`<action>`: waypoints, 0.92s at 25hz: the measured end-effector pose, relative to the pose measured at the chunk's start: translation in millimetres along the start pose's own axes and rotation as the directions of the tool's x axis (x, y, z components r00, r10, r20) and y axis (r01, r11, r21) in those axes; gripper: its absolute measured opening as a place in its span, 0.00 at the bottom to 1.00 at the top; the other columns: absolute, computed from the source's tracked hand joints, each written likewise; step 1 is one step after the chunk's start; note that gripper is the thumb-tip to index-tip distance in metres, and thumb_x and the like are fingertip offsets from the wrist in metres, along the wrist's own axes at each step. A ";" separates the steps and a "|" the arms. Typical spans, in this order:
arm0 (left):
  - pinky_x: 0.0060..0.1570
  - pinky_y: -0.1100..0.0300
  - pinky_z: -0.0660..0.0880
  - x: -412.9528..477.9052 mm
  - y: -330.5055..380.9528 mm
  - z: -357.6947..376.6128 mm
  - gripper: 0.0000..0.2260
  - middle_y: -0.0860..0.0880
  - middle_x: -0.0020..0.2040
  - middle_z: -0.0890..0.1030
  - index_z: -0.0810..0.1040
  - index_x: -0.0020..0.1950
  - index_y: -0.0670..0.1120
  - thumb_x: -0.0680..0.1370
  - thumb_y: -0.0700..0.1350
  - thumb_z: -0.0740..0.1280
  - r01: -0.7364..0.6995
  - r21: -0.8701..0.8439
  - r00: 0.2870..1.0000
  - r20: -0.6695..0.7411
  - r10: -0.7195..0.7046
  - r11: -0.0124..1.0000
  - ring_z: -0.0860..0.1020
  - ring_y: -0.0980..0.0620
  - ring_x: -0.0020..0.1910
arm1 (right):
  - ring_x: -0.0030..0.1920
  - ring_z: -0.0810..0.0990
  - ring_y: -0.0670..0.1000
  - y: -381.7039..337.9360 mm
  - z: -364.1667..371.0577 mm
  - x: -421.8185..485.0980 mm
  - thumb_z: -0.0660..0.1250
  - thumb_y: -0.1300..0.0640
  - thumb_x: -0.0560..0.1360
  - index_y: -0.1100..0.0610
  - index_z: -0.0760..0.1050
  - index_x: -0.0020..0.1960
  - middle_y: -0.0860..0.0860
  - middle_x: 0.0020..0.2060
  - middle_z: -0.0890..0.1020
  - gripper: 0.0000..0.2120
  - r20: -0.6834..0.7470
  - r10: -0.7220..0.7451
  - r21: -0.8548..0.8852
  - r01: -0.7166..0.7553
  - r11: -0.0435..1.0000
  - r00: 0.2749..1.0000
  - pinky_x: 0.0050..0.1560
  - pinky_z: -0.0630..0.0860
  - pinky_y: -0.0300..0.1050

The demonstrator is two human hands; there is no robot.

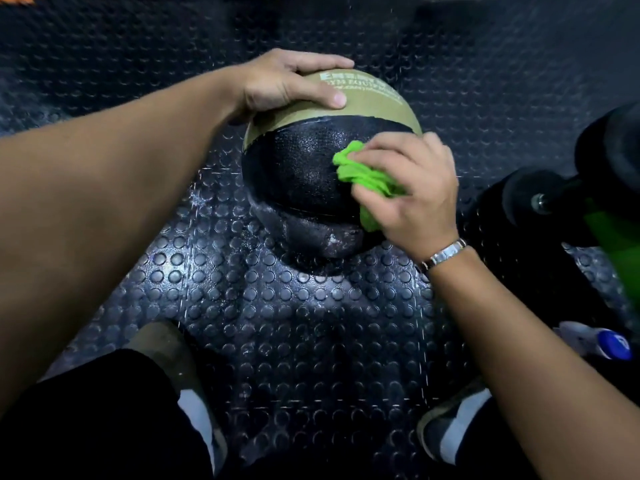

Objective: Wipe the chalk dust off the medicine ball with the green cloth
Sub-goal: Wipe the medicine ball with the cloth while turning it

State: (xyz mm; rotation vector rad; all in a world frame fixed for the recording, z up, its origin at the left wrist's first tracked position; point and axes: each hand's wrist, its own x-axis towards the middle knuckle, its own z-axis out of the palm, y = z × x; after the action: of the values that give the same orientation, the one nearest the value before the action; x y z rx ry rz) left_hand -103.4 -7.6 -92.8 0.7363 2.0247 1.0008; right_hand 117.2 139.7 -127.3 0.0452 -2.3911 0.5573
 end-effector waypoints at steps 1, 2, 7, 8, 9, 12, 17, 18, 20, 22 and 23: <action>0.57 0.71 0.74 0.6 0.3 -0.6 0.34 0.63 0.72 0.76 0.79 0.67 0.71 0.62 0.64 0.82 0.002 0.005 1.000 0.012 -0.002 1.000 0.77 0.61 0.67 | 0.45 0.80 0.56 4.7 1.3 -1.1 0.74 0.54 0.71 0.53 0.85 0.50 0.49 0.50 0.85 0.08 -0.054 0.145 0.094 -0.139 0.986 0.988 0.48 0.74 0.53; 0.57 0.71 0.74 0.3 1.8 -0.2 0.33 0.62 0.72 0.76 0.79 0.68 0.71 0.63 0.63 0.80 0.006 0.009 1.000 0.022 -0.006 1.000 0.77 0.60 0.67 | 0.47 0.81 0.54 8.7 1.7 -0.9 0.74 0.56 0.70 0.52 0.85 0.49 0.49 0.49 0.85 0.08 -0.092 0.294 0.195 -0.273 0.942 0.951 0.52 0.75 0.51; 0.72 0.55 0.72 -6.1 11.1 3.9 0.32 0.59 0.75 0.74 0.80 0.64 0.73 0.60 0.64 0.79 0.057 0.028 0.998 -0.010 -0.057 0.998 0.75 0.53 0.70 | 0.49 0.80 0.39 20.4 -4.4 5.6 0.75 0.62 0.68 0.50 0.85 0.47 0.47 0.45 0.83 0.10 -0.042 0.632 0.463 -0.545 0.699 0.774 0.55 0.74 0.35; 0.73 0.54 0.70 -7.7 14.3 6.9 0.32 0.58 0.77 0.72 0.80 0.64 0.72 0.60 0.65 0.77 0.062 0.049 0.996 -0.061 -0.059 0.997 0.73 0.53 0.72 | 0.48 0.80 0.38 18.9 -5.1 6.9 0.75 0.61 0.68 0.50 0.85 0.47 0.45 0.45 0.83 0.09 -0.027 0.634 0.462 -0.553 0.693 0.773 0.55 0.75 0.35; 0.74 0.53 0.67 -10.0 16.9 11.9 0.31 0.57 0.78 0.69 0.81 0.65 0.71 0.60 0.65 0.74 0.052 0.085 0.989 -0.141 -0.039 0.995 0.70 0.53 0.74 | 0.48 0.80 0.38 17.6 -4.1 8.2 0.75 0.61 0.68 0.50 0.85 0.47 0.44 0.45 0.83 0.09 -0.015 0.634 0.459 -0.558 0.691 0.773 0.55 0.75 0.35; 0.77 0.49 0.64 -19.4 20.6 44.7 0.25 0.50 0.72 0.73 0.82 0.66 0.62 0.70 0.61 0.64 -0.068 0.307 0.904 -0.383 0.189 0.949 0.69 0.47 0.74 | 0.49 0.80 0.38 21.5 -1.5 17.8 0.75 0.59 0.69 0.48 0.85 0.47 0.40 0.45 0.82 0.09 0.049 0.642 0.435 -0.595 0.676 0.765 0.56 0.75 0.37; 0.79 0.33 0.55 -9.5 16.1 61.0 0.37 0.54 0.78 0.67 0.68 0.78 0.64 0.72 0.79 0.58 -0.029 0.570 0.945 -0.253 0.209 0.821 0.62 0.47 0.80 | 0.32 0.78 0.42 44.8 -22.7 41.5 0.74 0.60 0.71 0.53 0.83 0.40 0.43 0.31 0.81 0.03 0.123 0.885 0.643 -0.715 0.273 0.449 0.34 0.75 0.39; 0.78 0.31 0.54 -3.3 16.3 53.7 0.38 0.55 0.79 0.66 0.67 0.77 0.66 0.70 0.80 0.59 -0.021 0.565 0.957 -0.227 0.180 0.825 0.61 0.48 0.81 | 0.30 0.78 0.44 53.5 -31.4 36.3 0.73 0.59 0.73 0.53 0.81 0.40 0.45 0.30 0.80 0.04 0.158 0.934 0.707 -0.697 0.121 0.322 0.31 0.74 0.40; 0.78 0.34 0.57 13.0 16.5 36.1 0.38 0.57 0.78 0.68 0.68 0.75 0.69 0.67 0.82 0.62 -0.023 0.522 0.966 -0.207 0.153 0.853 0.63 0.49 0.80 | 0.28 0.77 0.46 72.3 -45.7 17.5 0.67 0.56 0.77 0.52 0.78 0.43 0.46 0.31 0.80 0.04 0.362 0.906 0.811 -0.554 -0.188 0.222 0.28 0.73 0.40; 0.78 0.38 0.61 27.4 20.6 25.4 0.39 0.57 0.75 0.72 0.72 0.72 0.68 0.64 0.83 0.64 -0.020 0.470 0.966 -0.220 0.139 0.882 0.68 0.51 0.77 | 0.27 0.74 0.46 87.9 -49.4 -4.1 0.60 0.53 0.80 0.50 0.76 0.44 0.45 0.31 0.78 0.08 0.528 0.803 0.820 -0.411 -0.398 0.275 0.28 0.72 0.38; 0.78 0.41 0.63 33.2 25.6 22.9 0.39 0.57 0.74 0.74 0.73 0.71 0.67 0.64 0.81 0.66 -0.005 0.436 0.964 -0.238 0.120 0.900 0.71 0.51 0.75 | 0.28 0.74 0.46 92.8 -46.8 -12.8 0.59 0.52 0.81 0.50 0.75 0.44 0.45 0.32 0.78 0.09 0.562 0.782 0.806 -0.391 -0.445 0.268 0.28 0.72 0.38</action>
State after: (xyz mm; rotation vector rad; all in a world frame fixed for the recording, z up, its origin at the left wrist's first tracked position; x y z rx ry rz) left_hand -99.1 39.9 -93.1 0.9455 2.5117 0.7117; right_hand 139.3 241.5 -138.7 -0.9974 -0.8070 2.4686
